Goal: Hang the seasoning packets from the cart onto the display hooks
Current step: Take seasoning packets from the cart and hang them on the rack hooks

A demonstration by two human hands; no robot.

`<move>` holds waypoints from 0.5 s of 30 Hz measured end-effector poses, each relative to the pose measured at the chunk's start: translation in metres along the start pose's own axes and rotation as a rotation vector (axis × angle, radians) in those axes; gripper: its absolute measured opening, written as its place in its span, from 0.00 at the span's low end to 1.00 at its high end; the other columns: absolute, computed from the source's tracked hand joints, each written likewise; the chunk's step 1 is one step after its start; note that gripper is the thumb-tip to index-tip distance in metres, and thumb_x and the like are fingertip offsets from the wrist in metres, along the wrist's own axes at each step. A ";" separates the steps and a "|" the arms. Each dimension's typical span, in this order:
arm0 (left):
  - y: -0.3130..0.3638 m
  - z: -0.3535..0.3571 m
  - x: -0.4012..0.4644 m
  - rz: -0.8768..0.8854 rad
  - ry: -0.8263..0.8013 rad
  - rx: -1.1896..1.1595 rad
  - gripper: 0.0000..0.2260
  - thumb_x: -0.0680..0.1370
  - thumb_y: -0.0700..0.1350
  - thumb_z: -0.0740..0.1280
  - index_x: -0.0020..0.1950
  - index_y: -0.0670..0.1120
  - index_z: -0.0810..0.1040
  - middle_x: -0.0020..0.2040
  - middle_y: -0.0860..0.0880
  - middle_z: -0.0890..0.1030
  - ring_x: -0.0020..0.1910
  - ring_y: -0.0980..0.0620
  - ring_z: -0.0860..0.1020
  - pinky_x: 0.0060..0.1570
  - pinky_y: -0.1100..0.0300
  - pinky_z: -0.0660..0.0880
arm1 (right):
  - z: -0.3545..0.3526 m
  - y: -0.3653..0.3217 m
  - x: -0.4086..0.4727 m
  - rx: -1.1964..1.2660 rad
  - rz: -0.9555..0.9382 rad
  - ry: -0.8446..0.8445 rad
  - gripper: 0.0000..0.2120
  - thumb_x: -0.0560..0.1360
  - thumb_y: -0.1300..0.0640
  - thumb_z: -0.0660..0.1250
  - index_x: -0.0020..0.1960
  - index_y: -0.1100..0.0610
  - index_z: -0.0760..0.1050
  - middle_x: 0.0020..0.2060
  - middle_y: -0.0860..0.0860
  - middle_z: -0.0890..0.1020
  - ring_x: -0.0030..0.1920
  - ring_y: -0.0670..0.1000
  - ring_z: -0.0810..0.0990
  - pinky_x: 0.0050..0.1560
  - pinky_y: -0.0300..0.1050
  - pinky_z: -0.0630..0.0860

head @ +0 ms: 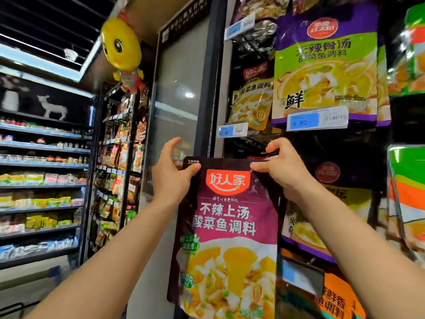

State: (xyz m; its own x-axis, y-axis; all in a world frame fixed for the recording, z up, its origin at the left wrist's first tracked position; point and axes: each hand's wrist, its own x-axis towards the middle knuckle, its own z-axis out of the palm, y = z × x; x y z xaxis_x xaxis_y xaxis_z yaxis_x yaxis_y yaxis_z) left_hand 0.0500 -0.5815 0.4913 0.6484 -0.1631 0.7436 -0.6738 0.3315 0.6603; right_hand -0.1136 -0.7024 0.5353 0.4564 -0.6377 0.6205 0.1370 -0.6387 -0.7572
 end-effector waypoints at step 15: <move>-0.028 0.092 0.099 0.188 0.115 0.172 0.33 0.72 0.40 0.74 0.72 0.53 0.64 0.34 0.56 0.73 0.36 0.55 0.75 0.40 0.61 0.69 | 0.017 0.039 0.129 0.108 -0.155 0.241 0.17 0.66 0.66 0.73 0.45 0.52 0.67 0.49 0.56 0.78 0.48 0.56 0.79 0.48 0.55 0.79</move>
State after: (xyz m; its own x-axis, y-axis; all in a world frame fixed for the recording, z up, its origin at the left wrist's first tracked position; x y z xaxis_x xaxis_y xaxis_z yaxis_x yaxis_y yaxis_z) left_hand 0.1002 -0.6921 0.5560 0.5358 -0.0043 0.8443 -0.8298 0.1823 0.5275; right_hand -0.0341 -0.8027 0.5822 0.2024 -0.6284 0.7511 0.2871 -0.6952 -0.6590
